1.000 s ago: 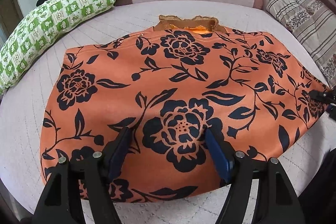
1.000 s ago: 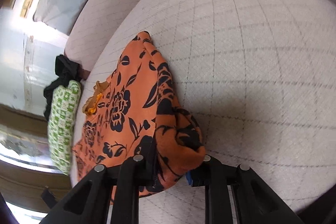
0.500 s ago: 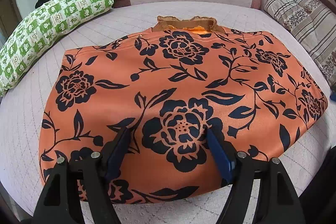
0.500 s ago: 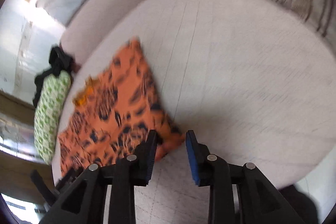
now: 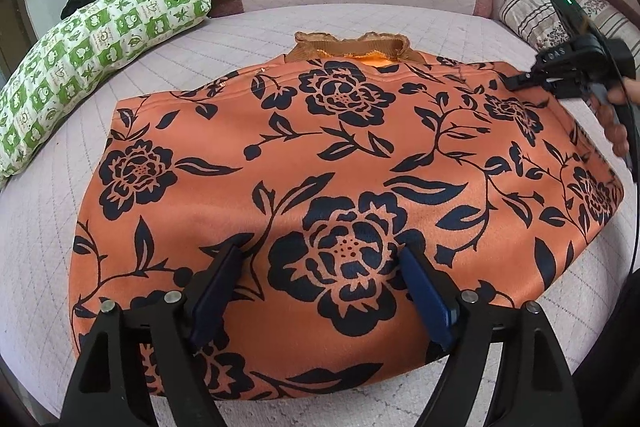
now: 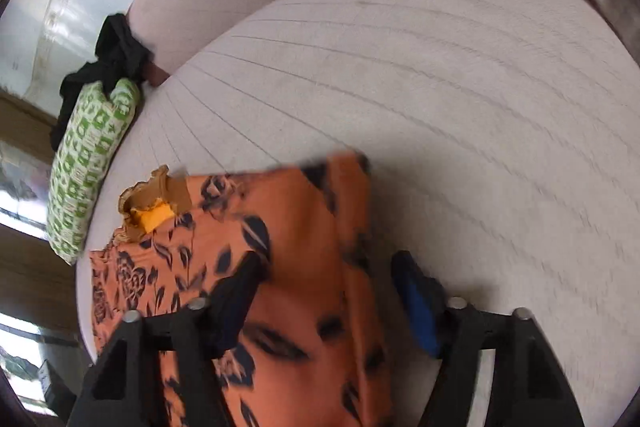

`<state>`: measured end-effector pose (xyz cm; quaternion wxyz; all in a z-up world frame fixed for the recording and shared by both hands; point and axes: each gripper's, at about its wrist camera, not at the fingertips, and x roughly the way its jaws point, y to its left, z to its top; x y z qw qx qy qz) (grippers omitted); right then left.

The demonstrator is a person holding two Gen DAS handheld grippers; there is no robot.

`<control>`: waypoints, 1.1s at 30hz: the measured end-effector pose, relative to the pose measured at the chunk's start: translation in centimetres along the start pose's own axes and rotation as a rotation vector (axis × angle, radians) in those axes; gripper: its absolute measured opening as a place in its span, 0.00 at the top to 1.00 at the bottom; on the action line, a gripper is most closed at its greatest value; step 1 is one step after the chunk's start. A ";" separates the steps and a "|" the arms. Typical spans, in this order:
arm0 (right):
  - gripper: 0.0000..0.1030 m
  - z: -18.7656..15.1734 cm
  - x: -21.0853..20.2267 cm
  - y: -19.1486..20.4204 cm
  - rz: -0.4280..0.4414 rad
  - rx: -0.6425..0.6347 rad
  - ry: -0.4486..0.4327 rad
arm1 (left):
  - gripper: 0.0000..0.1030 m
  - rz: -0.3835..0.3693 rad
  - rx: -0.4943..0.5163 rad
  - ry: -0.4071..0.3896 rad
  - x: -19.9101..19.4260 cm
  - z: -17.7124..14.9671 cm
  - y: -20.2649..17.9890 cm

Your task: Fold small clothes

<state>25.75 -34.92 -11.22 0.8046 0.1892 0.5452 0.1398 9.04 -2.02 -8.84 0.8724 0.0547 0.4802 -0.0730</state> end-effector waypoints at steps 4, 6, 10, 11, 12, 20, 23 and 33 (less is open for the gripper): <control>0.92 0.5 -0.8 1.5 -0.158 -0.058 -0.084 | 0.19 0.003 0.004 -0.015 0.1 -0.2 -0.1; 0.92 0.2 -0.2 -0.2 -0.174 0.018 -0.098 | 0.18 0.006 0.006 -0.012 0.1 -0.1 -0.2; 0.79 -0.6 -2.2 -0.7 -0.128 0.053 -0.133 | 0.18 0.005 0.003 -0.010 0.1 0.0 -0.1; 0.74 -1.0 -3.3 -1.0 -0.143 0.070 -0.151 | 0.18 0.007 0.003 -0.009 0.1 0.0 -0.1; 0.61 -1.5 -4.7 -1.1 -0.176 0.098 -0.182 | 0.18 0.008 0.002 -0.009 0.0 0.0 -0.2; 0.40 -8.3 -8.6 3.3 0.136 0.053 -0.122 | 0.18 0.016 0.001 -0.006 0.0 -0.1 -0.2; 0.39 -9.1 -5.8 -0.1 -0.025 0.134 -0.075 | 0.18 0.012 0.002 0.001 -0.1 -0.1 -0.1; 0.28 -12.7 -7.8 1.9 0.116 0.146 -0.117 | 0.17 0.004 -0.009 0.011 -0.2 0.1 0.1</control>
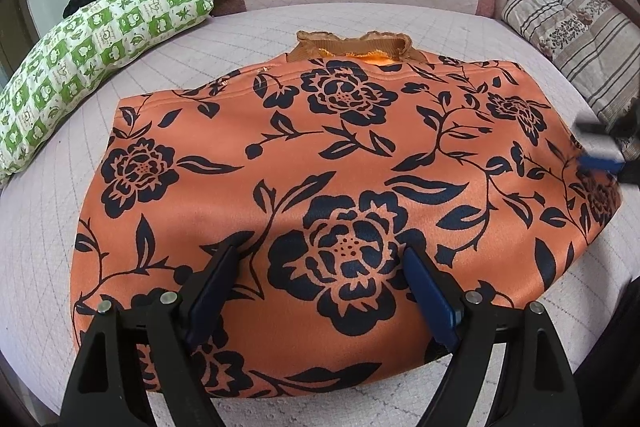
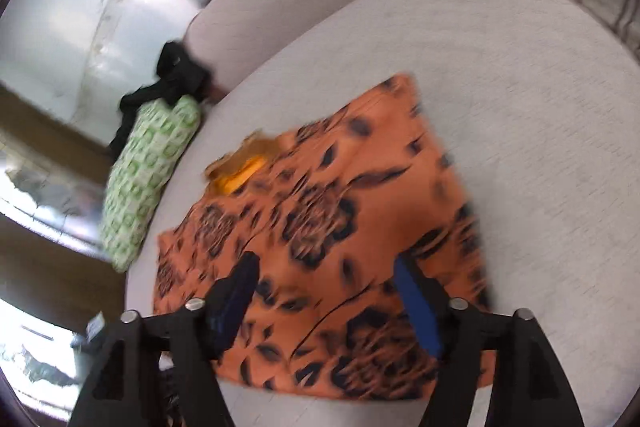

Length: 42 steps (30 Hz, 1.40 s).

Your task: Fold small clothes

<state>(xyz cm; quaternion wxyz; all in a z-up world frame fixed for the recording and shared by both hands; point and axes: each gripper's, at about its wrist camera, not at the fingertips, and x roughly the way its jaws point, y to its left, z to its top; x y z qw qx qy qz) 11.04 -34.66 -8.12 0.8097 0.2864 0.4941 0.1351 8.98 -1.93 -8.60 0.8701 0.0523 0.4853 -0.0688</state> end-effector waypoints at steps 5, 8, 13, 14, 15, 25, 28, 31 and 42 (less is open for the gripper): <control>0.35 -1.7 -3.3 -0.5 -0.060 0.049 -0.112 | 0.17 -0.005 -0.043 0.002 -1.2 -0.2 1.0; 0.32 -5.3 -6.2 0.8 -0.001 0.058 -0.170 | 0.17 -0.010 -0.074 0.001 -1.5 -0.4 1.5; 0.31 -10.6 -3.5 0.2 0.021 0.193 -0.089 | 0.17 -0.002 -0.094 0.001 -1.8 -0.8 1.9; 0.31 -10.8 -2.3 -0.5 0.016 0.226 -0.073 | 0.17 -0.005 -0.094 0.000 -1.9 -0.8 1.9; 0.31 -10.8 -1.2 -0.9 0.017 0.263 -0.065 | 0.17 -0.003 -0.094 -0.001 -2.0 -0.8 1.9; 0.31 -7.6 0.8 -3.7 0.088 0.439 -0.152 | 0.17 -0.003 -0.101 -0.004 -1.6 -0.3 2.0; 0.34 -7.2 0.9 -4.7 0.101 0.476 -0.169 | 0.17 0.006 -0.097 0.006 -1.1 -0.4 1.9; 0.49 -6.8 0.7 -4.6 0.068 0.449 -0.172 | 0.17 0.005 -0.100 -0.004 -1.4 -0.3 1.8; 0.50 -6.0 0.8 -4.4 0.044 0.402 -0.177 | 0.16 0.026 -0.062 0.005 -0.8 0.1 0.7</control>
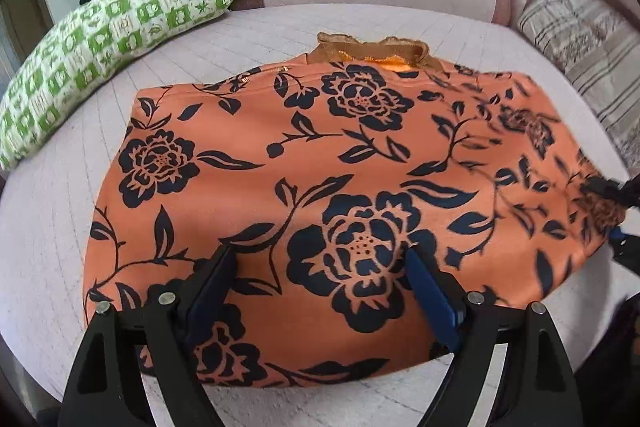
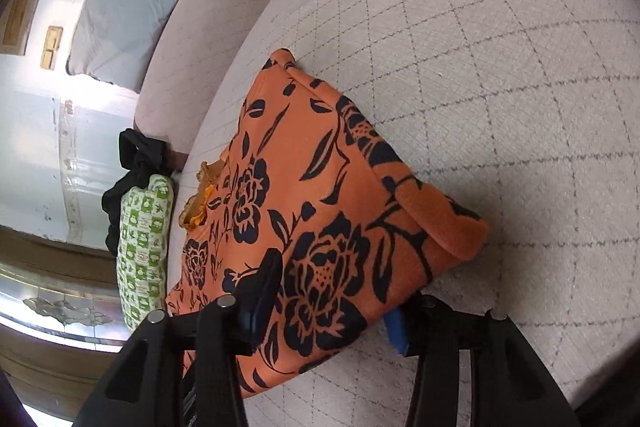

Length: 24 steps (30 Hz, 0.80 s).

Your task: Fold small clothes

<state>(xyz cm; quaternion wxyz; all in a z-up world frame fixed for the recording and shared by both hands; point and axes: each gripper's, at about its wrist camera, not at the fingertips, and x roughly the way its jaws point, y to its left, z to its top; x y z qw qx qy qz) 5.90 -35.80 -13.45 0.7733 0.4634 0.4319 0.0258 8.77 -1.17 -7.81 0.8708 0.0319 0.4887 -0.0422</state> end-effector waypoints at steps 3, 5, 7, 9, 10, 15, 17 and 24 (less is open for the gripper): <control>0.58 0.0 0.1 0.5 -0.029 -0.040 0.004 | 0.16 0.018 0.002 0.005 0.3 -0.1 0.2; 0.58 -0.1 0.2 0.2 -0.033 -0.031 0.004 | 0.16 0.022 0.011 0.004 0.6 -0.2 0.1; 0.57 0.0 0.2 0.2 -0.040 -0.033 0.001 | 0.16 0.020 0.011 0.006 0.4 -0.2 0.1; 0.54 0.0 0.2 0.3 -0.038 -0.028 -0.004 | 0.16 0.012 0.002 0.007 0.2 -0.2 0.2; 0.54 0.0 0.2 0.3 -0.039 -0.027 -0.003 | 0.16 0.005 -0.004 0.001 -0.1 -0.1 0.4; 0.64 0.2 0.6 0.2 -0.057 -0.042 0.001 | 0.15 0.020 0.010 0.014 0.8 -0.4 0.4; 0.73 0.4 0.7 0.2 -0.072 -0.052 0.009 | 0.14 0.039 0.037 -0.008 0.8 -0.7 0.1; 0.83 -0.1 -0.9 4.2 -0.130 -0.220 -0.057 | 0.14 0.024 -0.015 -0.013 -0.7 -0.5 1.5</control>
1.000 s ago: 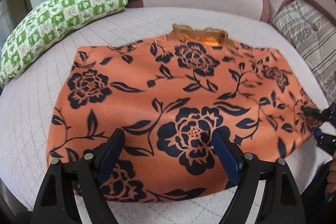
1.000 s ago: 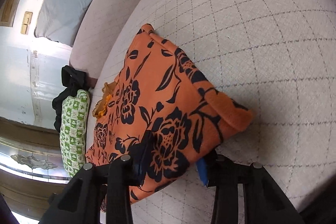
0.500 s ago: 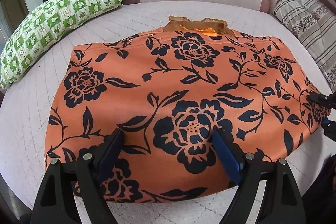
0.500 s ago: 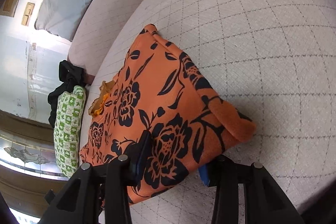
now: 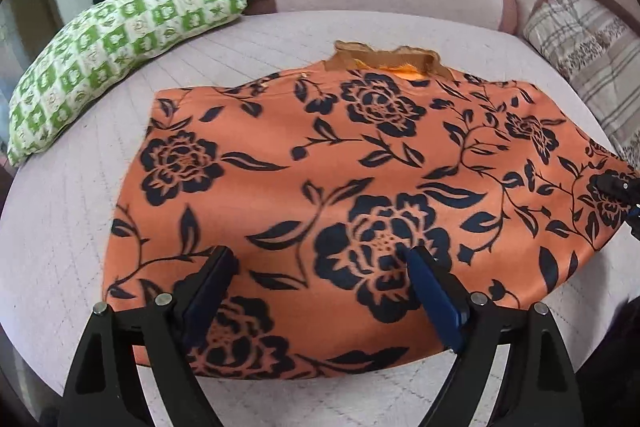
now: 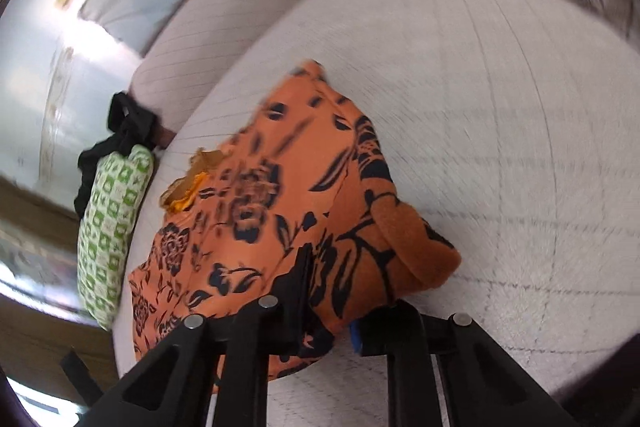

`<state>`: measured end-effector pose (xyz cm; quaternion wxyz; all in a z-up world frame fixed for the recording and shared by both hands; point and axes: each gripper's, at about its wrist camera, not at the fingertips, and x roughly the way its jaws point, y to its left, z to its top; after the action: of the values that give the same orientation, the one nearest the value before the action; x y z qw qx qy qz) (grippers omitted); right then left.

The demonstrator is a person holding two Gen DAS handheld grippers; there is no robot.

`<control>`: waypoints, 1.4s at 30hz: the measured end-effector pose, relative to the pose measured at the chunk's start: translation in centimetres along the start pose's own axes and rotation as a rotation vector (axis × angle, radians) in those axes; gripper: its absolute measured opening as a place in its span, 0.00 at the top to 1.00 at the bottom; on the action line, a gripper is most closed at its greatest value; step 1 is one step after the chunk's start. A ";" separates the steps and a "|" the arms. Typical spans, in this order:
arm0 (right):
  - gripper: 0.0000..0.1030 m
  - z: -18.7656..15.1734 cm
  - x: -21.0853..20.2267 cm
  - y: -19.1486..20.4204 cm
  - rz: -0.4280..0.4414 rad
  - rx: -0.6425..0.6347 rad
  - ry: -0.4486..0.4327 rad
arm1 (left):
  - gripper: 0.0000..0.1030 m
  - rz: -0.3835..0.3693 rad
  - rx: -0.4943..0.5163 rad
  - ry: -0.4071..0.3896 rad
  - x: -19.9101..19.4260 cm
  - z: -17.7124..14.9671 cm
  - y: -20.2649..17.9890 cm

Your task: Fold small clothes

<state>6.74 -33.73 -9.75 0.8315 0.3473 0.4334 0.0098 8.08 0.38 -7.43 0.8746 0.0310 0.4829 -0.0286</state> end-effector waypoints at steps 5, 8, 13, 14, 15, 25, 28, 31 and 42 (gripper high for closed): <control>0.73 -0.3 2.7 -2.7 0.005 0.100 0.096 | 0.14 -0.026 0.010 0.030 0.3 -0.3 0.2; 0.68 -0.1 2.5 -3.8 0.083 0.184 0.086 | 0.14 -0.043 -0.017 -0.023 -1.8 -0.2 1.5; 0.83 1.0 1.1 0.2 0.009 0.028 0.041 | 0.14 -0.027 -0.125 -0.107 -5.0 -2.0 7.0; 0.83 1.0 0.3 2.2 -0.013 -0.042 0.008 | 0.14 -0.016 -0.173 -0.129 -5.7 -2.5 8.8; 0.84 0.7 -0.9 5.2 -0.032 -0.141 -0.040 | 0.14 -0.006 -0.228 -0.146 -6.4 -3.0 10.8; 0.87 -15.4 -1.5 29.0 0.030 -0.897 -0.192 | 0.14 0.128 -0.602 -0.250 -9.5 -8.1 23.3; 0.87 -21.9 5.2 30.8 0.027 -1.036 -0.027 | 0.14 0.145 -0.646 -0.223 -8.6 -9.1 24.8; 0.83 -25.5 11.0 30.0 -0.013 -1.091 0.108 | 0.14 0.123 -0.650 -0.208 -8.3 -9.7 25.5; 0.82 -23.7 9.7 29.6 0.140 -0.974 0.154 | 0.14 -0.101 -0.570 -0.250 -9.3 -7.9 22.2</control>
<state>3.92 5.28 -8.40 0.8601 -0.0551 0.4143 0.2925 -1.71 23.35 -3.17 0.8982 -0.2430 0.3612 0.0609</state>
